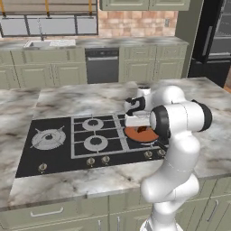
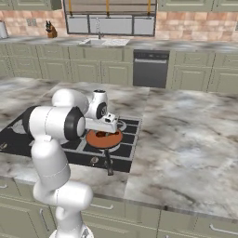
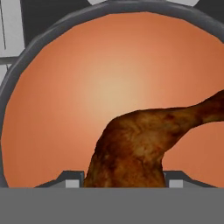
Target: Retrieve the chicken drumstick from the fridge and place it on the saucepan with marinade on the stove.
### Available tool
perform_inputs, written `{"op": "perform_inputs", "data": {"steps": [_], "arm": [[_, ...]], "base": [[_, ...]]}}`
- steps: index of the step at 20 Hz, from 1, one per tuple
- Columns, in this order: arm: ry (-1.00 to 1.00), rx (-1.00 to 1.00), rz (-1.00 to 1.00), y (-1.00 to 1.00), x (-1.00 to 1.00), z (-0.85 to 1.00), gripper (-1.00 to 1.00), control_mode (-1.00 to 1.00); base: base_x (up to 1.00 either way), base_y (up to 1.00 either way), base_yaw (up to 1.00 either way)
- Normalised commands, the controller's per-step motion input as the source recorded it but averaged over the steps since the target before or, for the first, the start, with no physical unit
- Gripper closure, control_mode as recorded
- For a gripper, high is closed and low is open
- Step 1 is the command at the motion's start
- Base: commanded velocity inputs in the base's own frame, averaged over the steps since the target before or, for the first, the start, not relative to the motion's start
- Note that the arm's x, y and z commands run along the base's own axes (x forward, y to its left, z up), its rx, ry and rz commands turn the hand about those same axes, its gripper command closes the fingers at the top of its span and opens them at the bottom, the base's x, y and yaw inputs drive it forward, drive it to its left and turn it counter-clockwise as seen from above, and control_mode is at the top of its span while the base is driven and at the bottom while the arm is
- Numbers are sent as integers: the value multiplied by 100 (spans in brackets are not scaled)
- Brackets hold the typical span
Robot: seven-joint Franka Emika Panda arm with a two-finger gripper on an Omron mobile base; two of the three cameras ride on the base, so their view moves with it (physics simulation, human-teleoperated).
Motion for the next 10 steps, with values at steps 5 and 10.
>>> {"op": "perform_inputs", "data": {"steps": [5, 10], "arm": [[4, 0, 0, 0, 0, -24, 100, -100], [1, 0, 0, 0, 0, -12, 100, -100]], "base": [[0, 0, 0], [0, 0, 0]]}}
